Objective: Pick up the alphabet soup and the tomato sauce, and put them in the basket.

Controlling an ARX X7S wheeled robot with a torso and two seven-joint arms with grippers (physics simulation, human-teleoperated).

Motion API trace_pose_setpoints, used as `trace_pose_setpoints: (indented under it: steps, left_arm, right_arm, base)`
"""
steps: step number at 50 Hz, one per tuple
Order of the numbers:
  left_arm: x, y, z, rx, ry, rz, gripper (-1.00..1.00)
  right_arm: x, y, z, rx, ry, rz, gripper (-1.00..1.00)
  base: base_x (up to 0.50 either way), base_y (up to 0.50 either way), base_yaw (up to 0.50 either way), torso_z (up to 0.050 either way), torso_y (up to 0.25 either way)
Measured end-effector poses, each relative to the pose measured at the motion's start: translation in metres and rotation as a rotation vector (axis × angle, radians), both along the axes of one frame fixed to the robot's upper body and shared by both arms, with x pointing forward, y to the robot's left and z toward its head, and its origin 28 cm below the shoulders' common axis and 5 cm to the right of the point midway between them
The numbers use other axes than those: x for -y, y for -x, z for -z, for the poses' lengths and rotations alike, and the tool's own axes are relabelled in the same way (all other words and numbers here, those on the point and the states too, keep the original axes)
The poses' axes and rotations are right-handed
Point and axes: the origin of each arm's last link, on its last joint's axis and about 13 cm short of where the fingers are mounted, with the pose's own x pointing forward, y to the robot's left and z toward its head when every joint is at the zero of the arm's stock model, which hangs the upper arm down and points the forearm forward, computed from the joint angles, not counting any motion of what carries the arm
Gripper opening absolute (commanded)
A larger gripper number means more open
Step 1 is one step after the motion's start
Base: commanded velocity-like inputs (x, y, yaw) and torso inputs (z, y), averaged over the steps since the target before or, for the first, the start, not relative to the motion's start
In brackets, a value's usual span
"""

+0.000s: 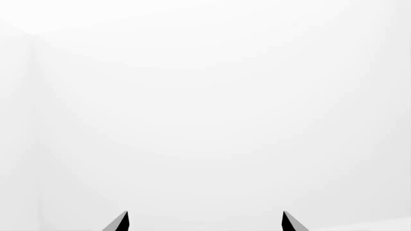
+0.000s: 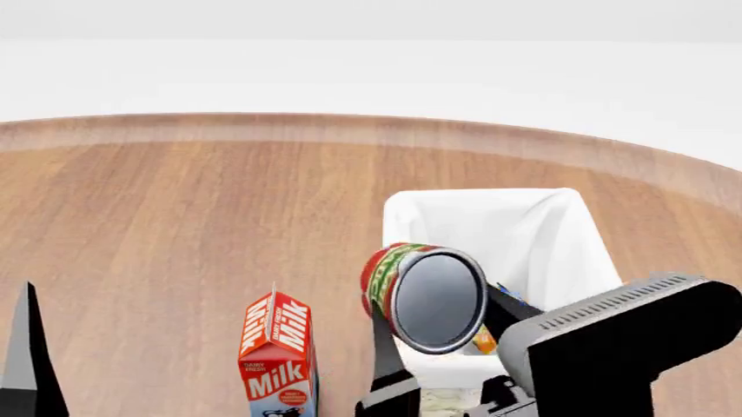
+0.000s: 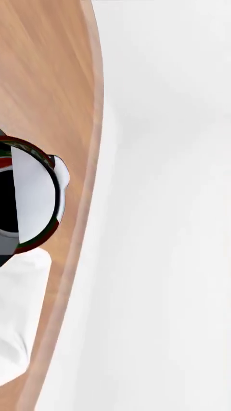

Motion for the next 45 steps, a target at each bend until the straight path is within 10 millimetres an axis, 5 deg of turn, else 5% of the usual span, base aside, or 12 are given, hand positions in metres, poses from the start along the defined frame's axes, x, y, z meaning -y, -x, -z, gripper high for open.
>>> trace_pose_setpoints:
  steps: [24,45]
  left_arm:
    - [0.0,-0.001,0.0,-0.001,0.0,0.002,1.0]
    - [0.0,-0.002,0.001,-0.004,0.001,0.005,1.0]
  right_arm:
    - [0.005,-0.069,0.003,0.026,-0.017,0.184,-1.0]
    - [0.007,-0.148,0.049,-0.065,0.064,0.307,-1.0]
  base:
    - [0.0,0.0,0.0,0.0,0.0]
    - [0.0,0.0,0.0,0.0,0.0]
